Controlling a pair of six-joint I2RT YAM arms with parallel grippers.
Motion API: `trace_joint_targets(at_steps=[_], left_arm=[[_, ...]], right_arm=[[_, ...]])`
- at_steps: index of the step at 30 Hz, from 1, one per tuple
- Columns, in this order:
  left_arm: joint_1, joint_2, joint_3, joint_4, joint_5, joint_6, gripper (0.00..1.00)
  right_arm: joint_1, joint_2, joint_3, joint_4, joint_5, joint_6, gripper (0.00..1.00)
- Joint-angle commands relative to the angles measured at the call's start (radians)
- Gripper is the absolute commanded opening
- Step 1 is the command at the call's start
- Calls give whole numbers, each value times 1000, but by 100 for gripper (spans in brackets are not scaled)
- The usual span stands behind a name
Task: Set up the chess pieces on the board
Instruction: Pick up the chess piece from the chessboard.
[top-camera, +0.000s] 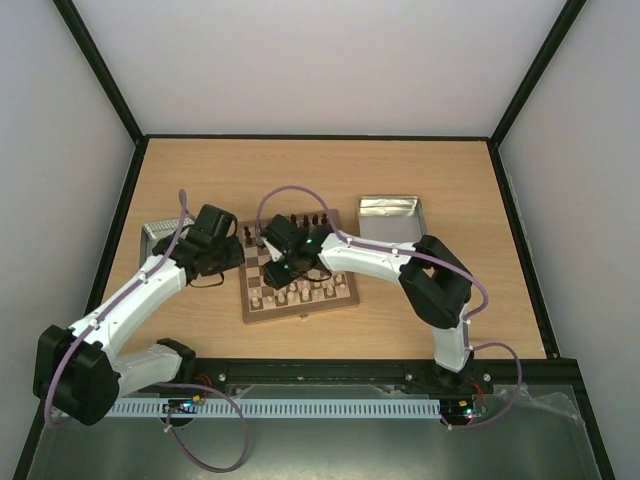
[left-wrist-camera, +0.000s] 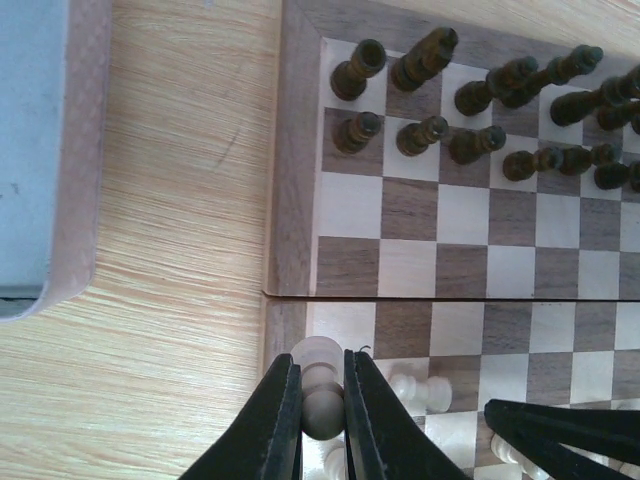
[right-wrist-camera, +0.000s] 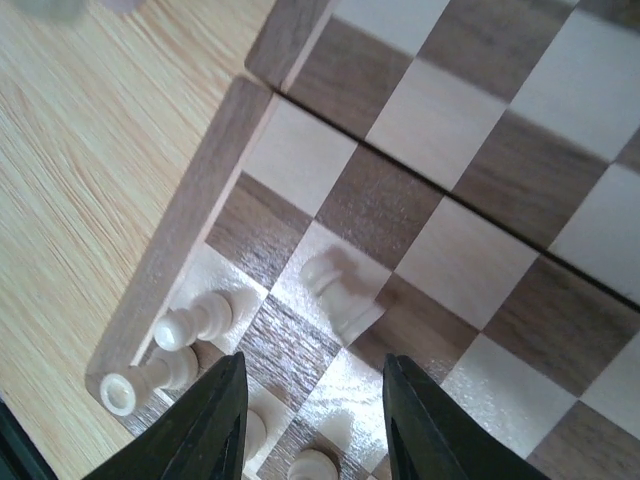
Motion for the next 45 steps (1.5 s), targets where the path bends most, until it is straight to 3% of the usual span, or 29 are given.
trace_joint_targets(at_steps=[1, 16, 25, 33, 39, 45], left_arm=[[35, -36, -27, 11, 18, 21, 9], [104, -90, -63, 15, 58, 58, 9], [117, -108, -77, 13, 70, 65, 9], [119, -112, -79, 17, 90, 67, 9], [119, -96, -93, 43, 170, 84, 10], [68, -52, -87, 72, 241, 83, 10]], right_arm=[[20, 47, 75, -154, 20, -54, 37], [36, 206, 268, -236, 196, -70, 45], [39, 226, 262, -251, 207, -78, 40], [39, 219, 249, -251, 233, -57, 15], [37, 165, 194, -138, 348, 34, 10], [8, 13, 19, 62, 437, 169, 10]])
